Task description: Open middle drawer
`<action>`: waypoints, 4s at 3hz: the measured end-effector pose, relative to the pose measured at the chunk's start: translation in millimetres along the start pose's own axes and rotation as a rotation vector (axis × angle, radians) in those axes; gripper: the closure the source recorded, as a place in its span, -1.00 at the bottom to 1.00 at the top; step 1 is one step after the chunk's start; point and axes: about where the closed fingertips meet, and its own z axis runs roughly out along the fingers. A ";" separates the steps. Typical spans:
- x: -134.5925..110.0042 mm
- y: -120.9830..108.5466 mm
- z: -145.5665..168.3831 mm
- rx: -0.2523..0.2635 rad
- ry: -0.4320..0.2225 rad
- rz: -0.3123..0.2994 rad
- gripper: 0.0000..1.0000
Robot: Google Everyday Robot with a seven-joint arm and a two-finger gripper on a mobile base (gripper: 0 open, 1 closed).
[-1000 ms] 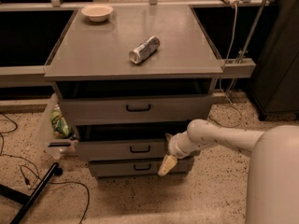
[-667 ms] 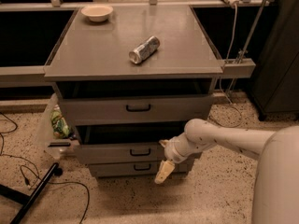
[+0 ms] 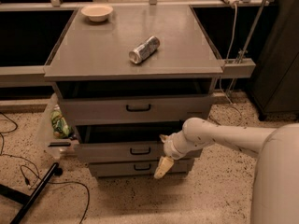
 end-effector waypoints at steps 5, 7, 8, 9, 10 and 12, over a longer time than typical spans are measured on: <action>42.8 -43.8 32.9 0.004 0.104 0.078 -1.00; 40.3 -28.3 28.7 -0.032 0.091 0.091 -1.00; 41.4 -17.9 32.2 -0.072 0.114 0.101 -1.00; 39.8 -18.0 30.0 -0.072 0.114 0.101 -1.00; 41.3 -2.7 30.2 -0.105 0.112 0.121 -1.00; 38.4 12.5 24.8 -0.134 0.111 0.139 -1.00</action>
Offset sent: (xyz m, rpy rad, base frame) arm 0.0811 -0.0284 -0.0182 -0.1606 -0.0887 -0.0973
